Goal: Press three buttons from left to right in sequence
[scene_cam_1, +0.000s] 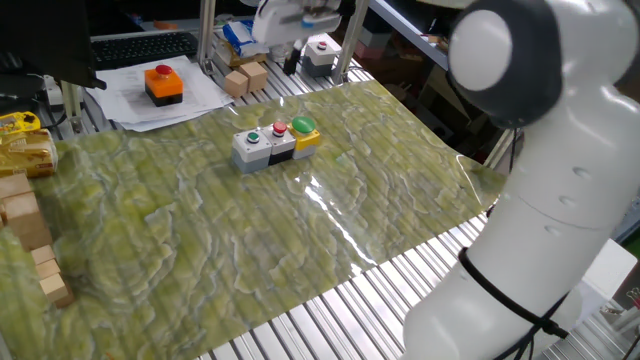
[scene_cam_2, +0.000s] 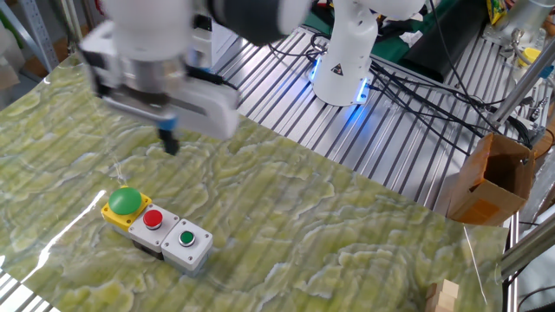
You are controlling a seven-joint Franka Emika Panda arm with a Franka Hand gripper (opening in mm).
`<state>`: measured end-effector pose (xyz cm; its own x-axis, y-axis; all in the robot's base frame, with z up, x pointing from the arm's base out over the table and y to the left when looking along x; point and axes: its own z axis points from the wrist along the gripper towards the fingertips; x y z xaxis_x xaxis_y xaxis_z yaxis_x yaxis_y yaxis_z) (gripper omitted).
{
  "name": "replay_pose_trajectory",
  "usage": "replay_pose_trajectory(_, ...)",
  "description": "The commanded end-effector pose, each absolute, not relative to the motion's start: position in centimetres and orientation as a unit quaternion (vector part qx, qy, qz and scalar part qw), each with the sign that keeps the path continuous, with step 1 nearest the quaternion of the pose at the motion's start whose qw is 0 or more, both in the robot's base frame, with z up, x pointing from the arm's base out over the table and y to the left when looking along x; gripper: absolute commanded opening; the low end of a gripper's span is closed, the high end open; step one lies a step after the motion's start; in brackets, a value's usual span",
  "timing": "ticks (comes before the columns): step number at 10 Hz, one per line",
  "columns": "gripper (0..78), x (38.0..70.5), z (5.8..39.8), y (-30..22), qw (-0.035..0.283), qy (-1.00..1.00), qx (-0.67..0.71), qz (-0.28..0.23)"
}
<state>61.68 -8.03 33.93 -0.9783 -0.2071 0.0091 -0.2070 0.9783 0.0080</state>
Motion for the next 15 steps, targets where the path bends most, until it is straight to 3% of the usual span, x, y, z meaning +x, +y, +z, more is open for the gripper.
replay_pose_trajectory(1, 0.0, 64.12, 36.12, -11.23, 0.012, -0.993, 0.119, 0.0)
replay_pose_trajectory(9, 0.0, 64.03, 36.06, -11.25, 0.014, -0.995, 0.101, -0.008)
replay_pose_trajectory(11, 0.0, 64.03, 36.06, -11.25, 0.047, -0.996, 0.07, -0.015)
replay_pose_trajectory(15, 0.0, 64.03, 36.06, -11.25, 0.072, -0.997, -0.023, -0.012)
